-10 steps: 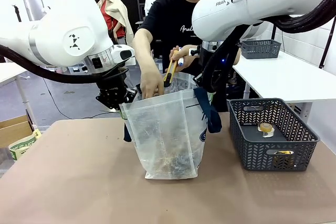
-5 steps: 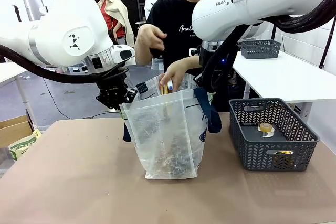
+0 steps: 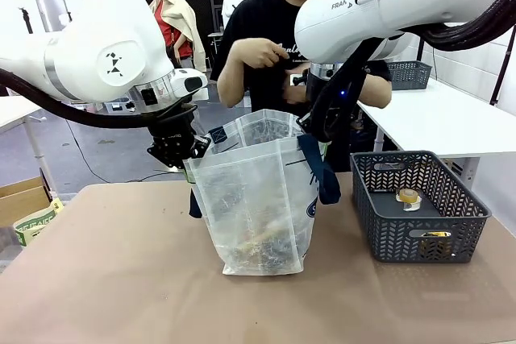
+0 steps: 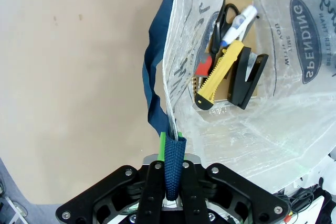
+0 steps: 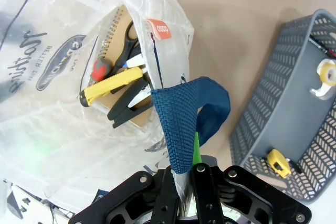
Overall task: Transfer purchased items from the store into the shopping bag.
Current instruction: Move the Reusable shopping bag to the right side of the table.
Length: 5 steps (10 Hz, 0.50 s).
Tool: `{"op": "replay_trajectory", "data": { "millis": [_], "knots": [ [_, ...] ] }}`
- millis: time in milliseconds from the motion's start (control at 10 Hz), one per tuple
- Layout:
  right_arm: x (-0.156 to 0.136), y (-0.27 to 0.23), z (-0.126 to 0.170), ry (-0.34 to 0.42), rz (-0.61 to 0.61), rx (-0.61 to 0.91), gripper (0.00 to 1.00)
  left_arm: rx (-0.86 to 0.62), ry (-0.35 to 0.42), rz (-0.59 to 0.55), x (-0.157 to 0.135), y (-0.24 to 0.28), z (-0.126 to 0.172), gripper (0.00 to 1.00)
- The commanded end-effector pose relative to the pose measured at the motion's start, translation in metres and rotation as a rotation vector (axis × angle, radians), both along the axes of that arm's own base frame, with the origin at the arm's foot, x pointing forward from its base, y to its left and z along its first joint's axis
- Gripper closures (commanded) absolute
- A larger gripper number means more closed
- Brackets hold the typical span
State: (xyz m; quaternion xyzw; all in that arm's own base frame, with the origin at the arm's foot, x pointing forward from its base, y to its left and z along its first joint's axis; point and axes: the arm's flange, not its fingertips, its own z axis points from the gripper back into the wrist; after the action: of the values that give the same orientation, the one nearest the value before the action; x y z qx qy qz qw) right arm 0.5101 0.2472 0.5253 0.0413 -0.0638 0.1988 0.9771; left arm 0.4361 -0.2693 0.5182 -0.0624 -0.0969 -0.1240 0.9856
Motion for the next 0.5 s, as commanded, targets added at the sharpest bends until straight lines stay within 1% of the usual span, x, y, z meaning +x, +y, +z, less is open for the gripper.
{"op": "replay_trajectory", "data": {
  "millis": [0, 400],
  "knots": [
    [0.0015, -0.0027, -0.0002, -0.001, -0.002, 0.000, 1.00, 0.007, -0.002, 0.012, -0.0031, 0.0042, 0.0001, 1.00],
    [0.0015, -0.0027, -0.0002, -0.001, -0.002, 0.000, 1.00, 0.007, -0.002, 0.012, -0.0031, 0.0042, 0.0001, 1.00]
  ]
}}
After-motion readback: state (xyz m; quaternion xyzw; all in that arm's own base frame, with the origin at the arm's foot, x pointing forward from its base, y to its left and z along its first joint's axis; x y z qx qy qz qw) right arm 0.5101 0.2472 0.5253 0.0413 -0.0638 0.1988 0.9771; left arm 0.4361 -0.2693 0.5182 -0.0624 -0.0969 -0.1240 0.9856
